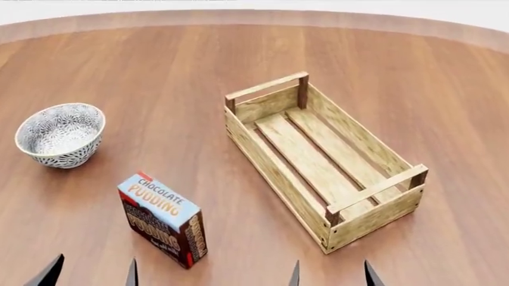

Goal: Pick up the chocolate pudding and put it in the tray.

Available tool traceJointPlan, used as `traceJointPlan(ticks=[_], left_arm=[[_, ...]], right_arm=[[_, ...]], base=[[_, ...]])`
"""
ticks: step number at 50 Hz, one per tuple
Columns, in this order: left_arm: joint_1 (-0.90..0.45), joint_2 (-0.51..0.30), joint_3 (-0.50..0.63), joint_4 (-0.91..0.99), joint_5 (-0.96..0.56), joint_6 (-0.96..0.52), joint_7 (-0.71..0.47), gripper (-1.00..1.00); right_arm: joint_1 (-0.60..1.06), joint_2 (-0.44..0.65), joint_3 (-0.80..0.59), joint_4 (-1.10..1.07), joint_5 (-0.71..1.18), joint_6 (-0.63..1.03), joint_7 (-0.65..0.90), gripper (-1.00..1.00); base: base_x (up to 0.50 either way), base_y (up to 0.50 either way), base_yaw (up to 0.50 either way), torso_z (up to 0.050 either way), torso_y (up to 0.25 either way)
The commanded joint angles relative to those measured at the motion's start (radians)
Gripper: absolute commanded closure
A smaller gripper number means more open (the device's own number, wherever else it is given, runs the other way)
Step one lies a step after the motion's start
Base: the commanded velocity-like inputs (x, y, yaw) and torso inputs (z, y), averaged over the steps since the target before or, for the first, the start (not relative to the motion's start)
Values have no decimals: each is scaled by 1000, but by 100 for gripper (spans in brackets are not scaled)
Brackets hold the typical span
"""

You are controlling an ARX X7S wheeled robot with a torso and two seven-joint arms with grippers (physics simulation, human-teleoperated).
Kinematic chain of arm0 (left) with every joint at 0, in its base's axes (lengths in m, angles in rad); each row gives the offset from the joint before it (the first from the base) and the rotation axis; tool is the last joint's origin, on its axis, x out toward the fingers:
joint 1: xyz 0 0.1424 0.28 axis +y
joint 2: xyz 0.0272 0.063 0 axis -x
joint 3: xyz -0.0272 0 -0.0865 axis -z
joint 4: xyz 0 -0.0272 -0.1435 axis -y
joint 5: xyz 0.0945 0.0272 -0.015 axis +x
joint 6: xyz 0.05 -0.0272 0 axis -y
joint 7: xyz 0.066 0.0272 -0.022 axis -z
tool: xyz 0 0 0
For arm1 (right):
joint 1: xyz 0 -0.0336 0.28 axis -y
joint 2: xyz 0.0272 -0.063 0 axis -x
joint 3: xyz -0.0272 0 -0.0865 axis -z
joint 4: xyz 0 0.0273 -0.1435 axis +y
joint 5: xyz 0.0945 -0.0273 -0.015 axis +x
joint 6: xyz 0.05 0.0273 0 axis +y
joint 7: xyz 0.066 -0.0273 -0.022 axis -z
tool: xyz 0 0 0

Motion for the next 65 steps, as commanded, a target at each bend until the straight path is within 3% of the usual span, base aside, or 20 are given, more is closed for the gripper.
traceJointPlan(ticks=[1,50,63,65], left_arm=[[-1,-14,18,16,-12,-12,-17,-100],[-4,-61,76,50,-63,-30,-56,-100],[1,-72,83,88,-76,-55,-70,-100],[2,-74,83,98,-79,-62,-72,-100]], right_arm=[[2,13,-16,-5,15,-1,15,-100],[10,51,-46,14,77,-43,67,-100],[-46,91,-59,-93,141,23,30,-100],[-66,99,-65,-92,113,-27,33,-100]], base=[[332,62,0,0,0],[353,49,0,0,0],[17,0,0,0,0],[0,0,0,0,0]])
